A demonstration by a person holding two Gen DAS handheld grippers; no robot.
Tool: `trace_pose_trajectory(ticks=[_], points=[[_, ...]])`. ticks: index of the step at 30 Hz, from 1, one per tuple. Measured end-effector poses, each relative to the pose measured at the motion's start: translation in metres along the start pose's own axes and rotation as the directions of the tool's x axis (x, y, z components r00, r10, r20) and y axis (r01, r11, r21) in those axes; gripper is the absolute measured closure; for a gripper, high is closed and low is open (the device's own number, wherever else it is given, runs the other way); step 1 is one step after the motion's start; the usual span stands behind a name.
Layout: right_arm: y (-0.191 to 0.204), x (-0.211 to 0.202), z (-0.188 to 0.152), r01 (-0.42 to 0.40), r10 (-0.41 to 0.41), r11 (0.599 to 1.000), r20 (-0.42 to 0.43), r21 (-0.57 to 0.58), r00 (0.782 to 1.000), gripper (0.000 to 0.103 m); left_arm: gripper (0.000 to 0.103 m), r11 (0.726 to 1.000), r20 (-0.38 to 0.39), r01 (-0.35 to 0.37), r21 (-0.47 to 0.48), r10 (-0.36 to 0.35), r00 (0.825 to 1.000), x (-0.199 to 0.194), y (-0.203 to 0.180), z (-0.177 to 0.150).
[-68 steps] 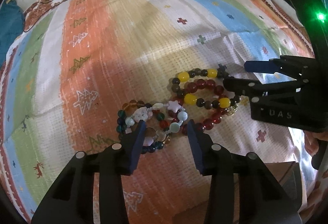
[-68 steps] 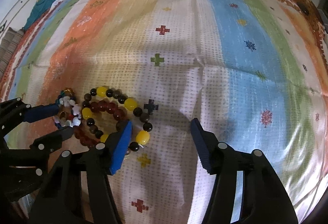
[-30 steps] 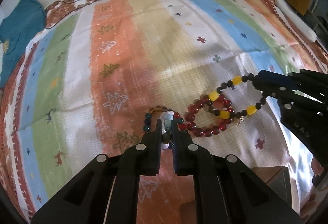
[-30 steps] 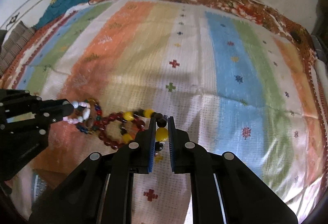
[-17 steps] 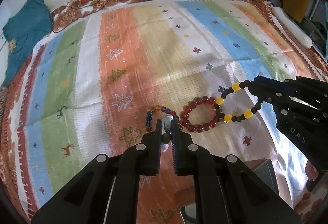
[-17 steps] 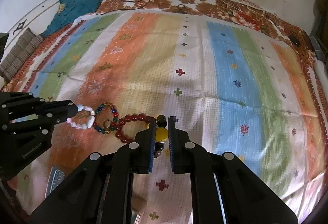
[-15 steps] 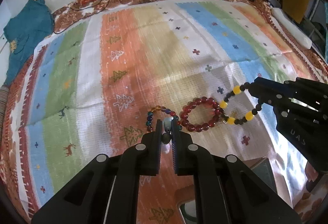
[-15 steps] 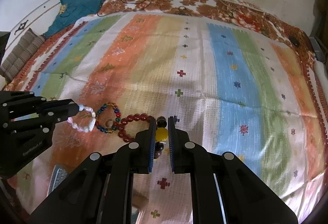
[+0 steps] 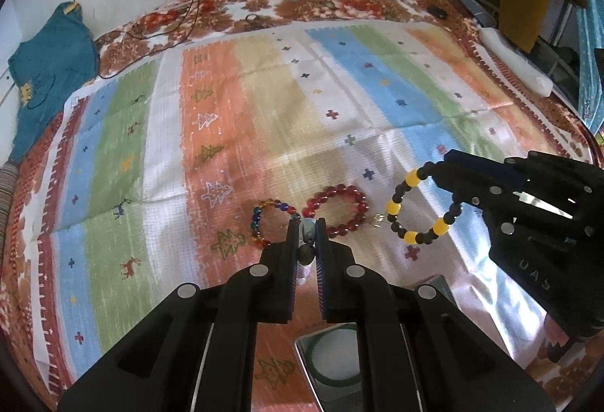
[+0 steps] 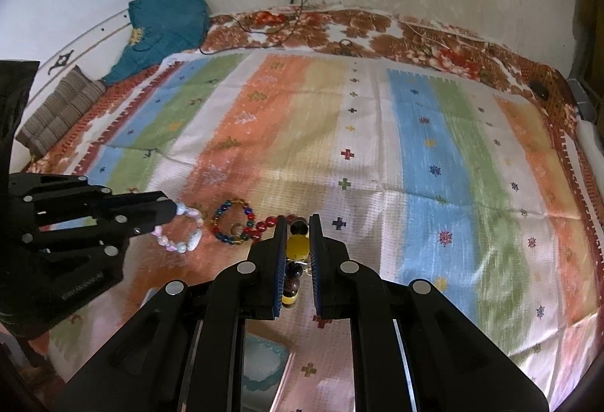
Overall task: Organize jewelry
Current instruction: 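Lift both held bracelets and carry them over the silver tin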
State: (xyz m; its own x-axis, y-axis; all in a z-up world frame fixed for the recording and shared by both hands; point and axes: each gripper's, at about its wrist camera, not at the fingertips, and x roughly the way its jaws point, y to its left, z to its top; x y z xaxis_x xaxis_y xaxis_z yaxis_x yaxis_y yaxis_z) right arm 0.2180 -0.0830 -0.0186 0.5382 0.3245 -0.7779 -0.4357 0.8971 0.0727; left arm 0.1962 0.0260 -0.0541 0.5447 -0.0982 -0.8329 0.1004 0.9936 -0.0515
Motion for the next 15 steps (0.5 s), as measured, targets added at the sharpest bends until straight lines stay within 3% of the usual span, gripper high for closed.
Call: trace_pose_trajectory(ticks=[15], points=[[0.02,-0.042,-0.008,-0.051,0.052,0.999,0.066,-0.015,0.996,0.09,0.095,1.0,0.038,0.001,-0.006,-0.001,0.999,-0.03,-0.012,-0.02]])
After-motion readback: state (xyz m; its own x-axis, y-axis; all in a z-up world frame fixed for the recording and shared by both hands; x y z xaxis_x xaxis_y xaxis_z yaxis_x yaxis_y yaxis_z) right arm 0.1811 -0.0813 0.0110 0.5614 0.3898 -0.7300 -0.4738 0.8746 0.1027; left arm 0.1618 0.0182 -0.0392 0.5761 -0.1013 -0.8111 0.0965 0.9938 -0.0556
